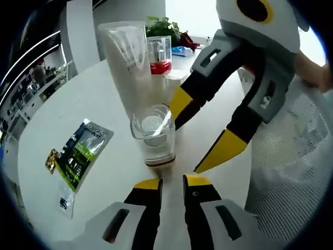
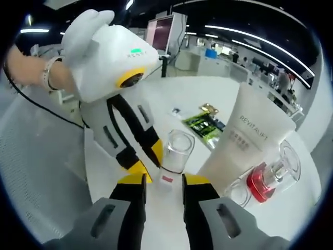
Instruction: Arrange the skincare products in the storage area until every visible bottle or jar stands upright without overlapping.
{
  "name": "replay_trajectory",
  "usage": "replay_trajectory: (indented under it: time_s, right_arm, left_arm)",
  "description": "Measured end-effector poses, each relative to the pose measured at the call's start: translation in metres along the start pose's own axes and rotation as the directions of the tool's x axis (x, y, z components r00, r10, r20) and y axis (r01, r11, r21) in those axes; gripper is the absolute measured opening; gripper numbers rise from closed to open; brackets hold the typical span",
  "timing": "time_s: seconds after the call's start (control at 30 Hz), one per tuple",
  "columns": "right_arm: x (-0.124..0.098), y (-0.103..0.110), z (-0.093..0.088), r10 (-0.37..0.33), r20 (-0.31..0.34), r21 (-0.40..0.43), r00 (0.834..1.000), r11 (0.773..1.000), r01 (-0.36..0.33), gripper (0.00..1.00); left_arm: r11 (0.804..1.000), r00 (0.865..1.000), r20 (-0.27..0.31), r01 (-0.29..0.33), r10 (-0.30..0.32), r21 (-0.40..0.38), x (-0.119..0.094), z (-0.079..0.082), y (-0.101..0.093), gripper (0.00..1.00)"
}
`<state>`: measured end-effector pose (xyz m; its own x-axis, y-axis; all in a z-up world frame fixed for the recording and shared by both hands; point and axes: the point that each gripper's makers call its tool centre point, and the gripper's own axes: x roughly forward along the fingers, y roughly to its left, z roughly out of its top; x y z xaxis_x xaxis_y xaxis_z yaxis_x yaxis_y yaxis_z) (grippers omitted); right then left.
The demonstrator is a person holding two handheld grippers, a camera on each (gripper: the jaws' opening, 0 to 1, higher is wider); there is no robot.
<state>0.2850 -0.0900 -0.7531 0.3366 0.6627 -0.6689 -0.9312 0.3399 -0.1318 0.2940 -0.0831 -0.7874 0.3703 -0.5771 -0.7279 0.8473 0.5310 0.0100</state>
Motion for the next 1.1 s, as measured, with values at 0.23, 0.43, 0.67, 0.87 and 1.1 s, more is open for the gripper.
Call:
replay_trajectory:
  time_s: [0.23,0.43,0.67,0.87,1.1]
  right_arm:
    - [-0.001,0.005,0.004,0.022,0.016,0.021,1.000,1.000,-0.023,0.25]
    - [-0.002,0.006,0.002,0.036,0.003,0.015,0.999,0.999,-0.036,0.24]
    - [-0.012,0.008,-0.019,0.078,-0.083,0.050,0.993,0.996,-0.074,0.22]
    - [-0.019,0.003,-0.038,0.096,-0.151,0.125,0.984,0.989,-0.077,0.23]
    - [-0.032,-0.016,-0.059,0.045,-0.219,0.179,0.975,0.984,-0.005,0.23]
  left_arm:
    - [1.000,1.000,-0.004,-0.010,0.010,0.010,0.000,0.000,0.004,0.17]
    - [1.000,1.000,-0.012,-0.015,0.015,0.025,0.004,0.001,0.007,0.16]
    - [0.999,1.000,-0.022,-0.009,0.009,0.032,0.009,0.000,0.004,0.14]
    - [0.999,1.000,-0.022,-0.011,0.012,0.052,0.013,0.005,0.002,0.14]
    - [0.999,1.000,-0.013,0.004,-0.004,0.048,0.020,0.011,-0.001,0.13]
